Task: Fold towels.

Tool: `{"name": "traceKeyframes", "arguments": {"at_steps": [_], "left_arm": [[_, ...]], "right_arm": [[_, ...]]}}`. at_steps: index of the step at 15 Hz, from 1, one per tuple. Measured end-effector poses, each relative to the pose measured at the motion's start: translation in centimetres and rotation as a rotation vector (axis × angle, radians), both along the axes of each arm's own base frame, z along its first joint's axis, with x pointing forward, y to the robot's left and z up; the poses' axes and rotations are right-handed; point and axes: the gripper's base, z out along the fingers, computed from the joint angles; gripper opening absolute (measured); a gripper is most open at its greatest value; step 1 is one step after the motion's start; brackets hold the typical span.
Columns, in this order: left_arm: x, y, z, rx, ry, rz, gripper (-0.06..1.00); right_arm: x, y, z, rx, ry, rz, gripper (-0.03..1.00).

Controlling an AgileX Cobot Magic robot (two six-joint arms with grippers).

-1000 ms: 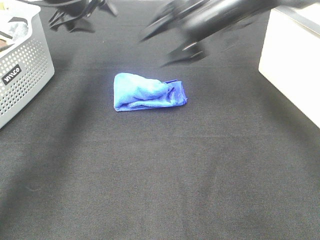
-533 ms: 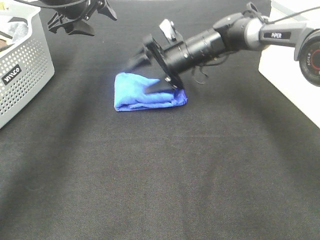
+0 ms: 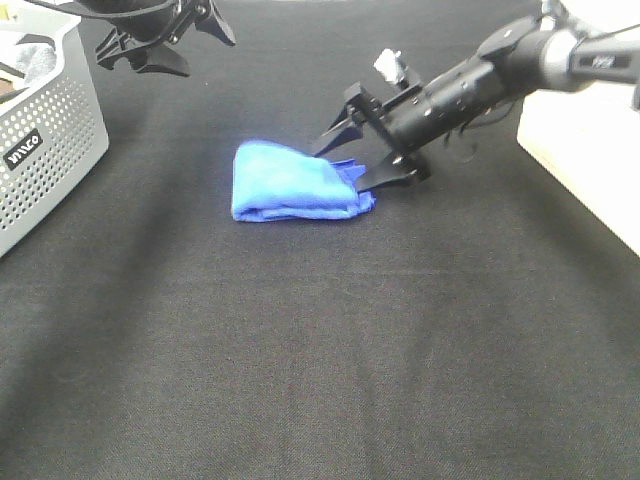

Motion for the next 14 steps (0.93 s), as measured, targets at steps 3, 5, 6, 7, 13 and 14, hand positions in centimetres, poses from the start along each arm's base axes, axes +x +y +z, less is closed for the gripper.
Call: {"name": "traceKeyframes", "arguments": {"at_steps": [3,5,6,7,13,14], "left_arm": [[-1.2,0.3,2.1,0.085,-0.018,-0.074,0.67],[-2.5,0.7,3.7,0.147,0.004,-0.124,0.67],[-3.2,0.9,4.5,0.172,0.023,-0.148,0.67],[-4.0,1.1,5.4,0.194,0.042,-0.170,0.67],[-10.3,4.0,13.6,0.441,0.017,-0.202,0.67],[-11.9,4.5,14.9,0.469,-0.008,-0.189,0.67]], "right_arm": [[-0.7,-0.9,5.4,-0.102,-0.090,0.034,0.82],[-1.9,-1.6,8.4,-0.180,-0.095,0.070,0.82],[-2.5,-2.0,9.8,-0.230,-0.095,0.076,0.82],[-2.9,-2.5,11.3,-0.284,-0.114,0.063,0.82],[-8.9,-5.2,19.7,-0.447,-0.205,-0.026,0.82],[-10.6,-5.5,20.7,-0.457,-0.211,-0.026,0.82]]}}
